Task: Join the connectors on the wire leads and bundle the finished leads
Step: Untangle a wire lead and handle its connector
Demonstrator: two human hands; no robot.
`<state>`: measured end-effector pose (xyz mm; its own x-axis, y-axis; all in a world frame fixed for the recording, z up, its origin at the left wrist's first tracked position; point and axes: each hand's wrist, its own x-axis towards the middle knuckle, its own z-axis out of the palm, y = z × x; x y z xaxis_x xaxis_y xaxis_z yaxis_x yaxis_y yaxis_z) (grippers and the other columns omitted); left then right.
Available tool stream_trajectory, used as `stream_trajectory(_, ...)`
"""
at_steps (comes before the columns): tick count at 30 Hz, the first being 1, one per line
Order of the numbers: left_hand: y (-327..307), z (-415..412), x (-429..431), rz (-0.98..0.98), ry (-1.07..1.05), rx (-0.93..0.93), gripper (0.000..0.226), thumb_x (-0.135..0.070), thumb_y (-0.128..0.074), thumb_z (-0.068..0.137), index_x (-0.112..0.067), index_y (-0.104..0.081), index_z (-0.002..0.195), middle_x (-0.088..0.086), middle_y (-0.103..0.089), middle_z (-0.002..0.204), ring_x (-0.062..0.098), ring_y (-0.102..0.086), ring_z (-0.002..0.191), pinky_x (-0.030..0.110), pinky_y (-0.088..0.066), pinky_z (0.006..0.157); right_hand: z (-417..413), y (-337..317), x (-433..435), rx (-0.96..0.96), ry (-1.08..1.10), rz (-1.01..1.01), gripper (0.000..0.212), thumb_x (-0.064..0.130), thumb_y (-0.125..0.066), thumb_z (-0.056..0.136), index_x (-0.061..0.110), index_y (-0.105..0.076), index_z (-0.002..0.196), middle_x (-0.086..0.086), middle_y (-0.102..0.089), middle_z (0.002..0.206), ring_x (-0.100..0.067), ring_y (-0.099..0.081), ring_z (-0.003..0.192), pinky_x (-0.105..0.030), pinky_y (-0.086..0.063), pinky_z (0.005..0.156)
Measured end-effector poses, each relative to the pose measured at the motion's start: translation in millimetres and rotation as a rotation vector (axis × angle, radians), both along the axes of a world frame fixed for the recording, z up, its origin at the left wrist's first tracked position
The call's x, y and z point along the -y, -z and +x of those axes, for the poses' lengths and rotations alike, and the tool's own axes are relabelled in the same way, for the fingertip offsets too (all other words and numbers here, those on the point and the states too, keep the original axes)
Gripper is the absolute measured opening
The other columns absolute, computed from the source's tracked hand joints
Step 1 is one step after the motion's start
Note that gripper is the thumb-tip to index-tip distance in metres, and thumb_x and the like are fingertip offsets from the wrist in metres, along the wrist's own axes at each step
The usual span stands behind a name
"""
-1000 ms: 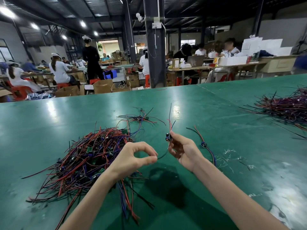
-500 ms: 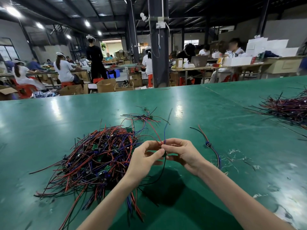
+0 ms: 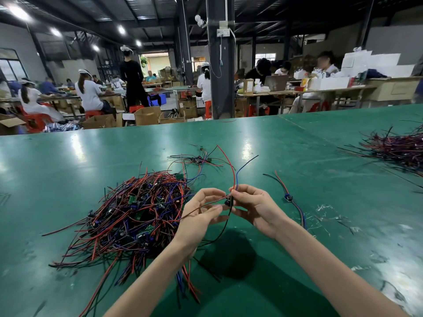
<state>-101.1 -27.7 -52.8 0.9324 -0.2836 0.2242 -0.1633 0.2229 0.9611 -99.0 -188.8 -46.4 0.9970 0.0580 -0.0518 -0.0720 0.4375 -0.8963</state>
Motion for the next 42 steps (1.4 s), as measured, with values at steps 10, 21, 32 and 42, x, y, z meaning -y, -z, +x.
stream_trajectory(10, -3.5, 0.5, -2.5, 0.073, -0.086, 0.106, 0.009, -0.01, -0.067, 0.085, -0.015, -0.07, 0.091, -0.006, -0.071, 0.085, 0.003, -0.064, 0.079, 0.022, -0.053, 0.065, -2.3, -0.3, 1.2, 0.049, -0.101, -0.038, 0.011, 0.009, -0.069, 0.069, 0.012, -0.07, 0.079, -0.002, -0.069, 0.075, -0.009, -0.064, 0.064, -0.023, -0.055, 0.061)
stream_trajectory(21, -4.5, -1.0, -3.6, 0.102, -0.093, 0.165, 0.016, -0.018, -0.076, 0.072, -0.015, -0.07, 0.087, -0.003, -0.07, 0.08, 0.007, -0.063, 0.075, 0.023, -0.054, 0.068, -3.0, 0.1, 0.8, 0.112, -0.097, -0.12, 0.015, 0.011, -0.073, 0.066, 0.011, -0.07, 0.081, -0.003, -0.07, 0.075, -0.012, -0.066, 0.066, -0.024, -0.056, 0.066)
stream_trajectory(32, 1.8, 5.0, -3.7, 0.144, -0.09, 0.243, 0.027, 0.002, -0.075, 0.074, -0.013, -0.065, 0.095, 0.0, -0.071, 0.092, 0.007, -0.067, 0.083, 0.017, -0.051, 0.073, -5.1, -2.7, -2.1, 0.058, -0.056, -0.055, 0.014, 0.015, -0.071, 0.069, 0.009, -0.065, 0.08, -0.006, -0.066, 0.071, -0.012, -0.063, 0.061, -0.028, -0.057, 0.059)
stream_trajectory(42, 1.3, 8.2, -6.0, 0.089, -0.162, 0.22, 0.027, 0.0, -0.075, 0.075, -0.018, -0.068, 0.094, 0.004, -0.072, 0.095, 0.013, -0.066, 0.091, 0.029, -0.051, 0.088, -6.9, -7.8, -1.3, -0.093, -0.006, -0.097, 0.02, 0.019, -0.063, 0.085, 0.011, -0.063, 0.068, 0.0, -0.057, 0.061, -0.01, -0.05, 0.051, -0.023, -0.048, 0.054)
